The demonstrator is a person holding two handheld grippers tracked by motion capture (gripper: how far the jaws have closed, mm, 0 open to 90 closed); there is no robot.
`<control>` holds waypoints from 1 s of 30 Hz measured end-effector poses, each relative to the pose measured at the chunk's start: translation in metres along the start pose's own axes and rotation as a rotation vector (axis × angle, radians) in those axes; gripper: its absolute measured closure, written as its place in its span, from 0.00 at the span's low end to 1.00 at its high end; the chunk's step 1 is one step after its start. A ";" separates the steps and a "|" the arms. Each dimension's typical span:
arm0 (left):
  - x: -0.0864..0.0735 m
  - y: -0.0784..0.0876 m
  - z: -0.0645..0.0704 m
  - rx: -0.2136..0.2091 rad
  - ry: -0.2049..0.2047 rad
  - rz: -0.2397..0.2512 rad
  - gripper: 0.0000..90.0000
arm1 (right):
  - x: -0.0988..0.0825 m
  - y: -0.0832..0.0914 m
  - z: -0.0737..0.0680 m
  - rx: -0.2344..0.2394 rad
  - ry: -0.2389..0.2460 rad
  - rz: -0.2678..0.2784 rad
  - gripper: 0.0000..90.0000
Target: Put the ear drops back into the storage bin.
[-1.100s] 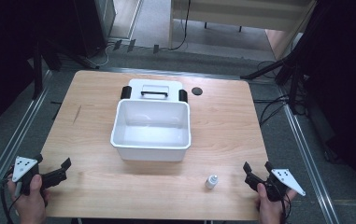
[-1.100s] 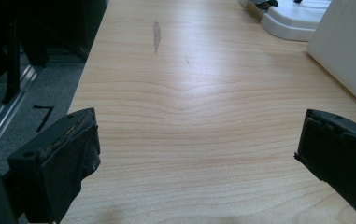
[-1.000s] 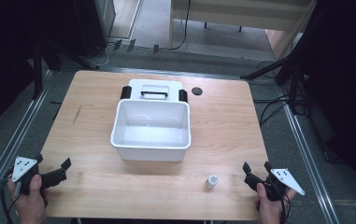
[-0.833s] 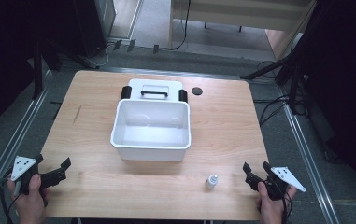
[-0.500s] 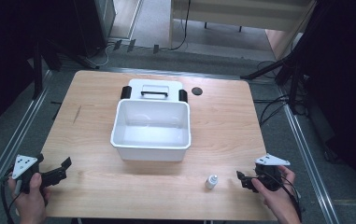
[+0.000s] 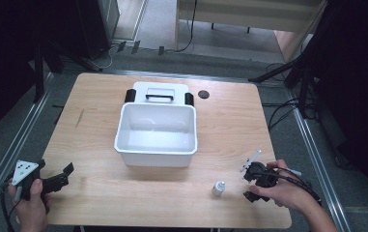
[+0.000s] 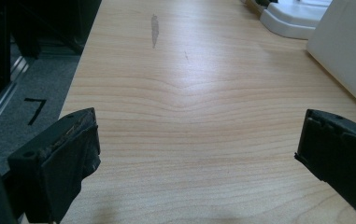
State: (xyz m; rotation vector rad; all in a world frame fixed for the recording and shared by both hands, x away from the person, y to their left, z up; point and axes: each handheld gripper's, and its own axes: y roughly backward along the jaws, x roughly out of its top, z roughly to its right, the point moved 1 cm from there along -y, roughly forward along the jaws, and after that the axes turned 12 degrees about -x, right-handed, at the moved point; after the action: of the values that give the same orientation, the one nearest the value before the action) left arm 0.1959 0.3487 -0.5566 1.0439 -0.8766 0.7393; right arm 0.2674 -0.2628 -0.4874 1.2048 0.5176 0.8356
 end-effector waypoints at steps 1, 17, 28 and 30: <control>0.000 0.000 0.000 -0.001 0.000 0.000 0.00 | 0.002 0.003 0.001 0.005 0.002 0.004 0.32; 0.000 0.000 0.000 0.003 0.003 0.000 0.00 | 0.034 0.037 -0.021 0.139 0.188 0.056 0.42; 0.000 0.000 -0.001 0.001 0.012 -0.001 0.00 | 0.057 0.045 -0.046 0.090 0.280 0.112 0.51; 0.000 0.000 -0.001 -0.001 0.012 0.000 0.00 | 0.061 0.045 -0.047 0.081 0.283 0.113 0.57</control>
State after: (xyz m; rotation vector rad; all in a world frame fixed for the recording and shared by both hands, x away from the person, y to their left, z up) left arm 0.1964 0.3494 -0.5566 1.0378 -0.8660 0.7444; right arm 0.2568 -0.1804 -0.4540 1.2043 0.7233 1.0997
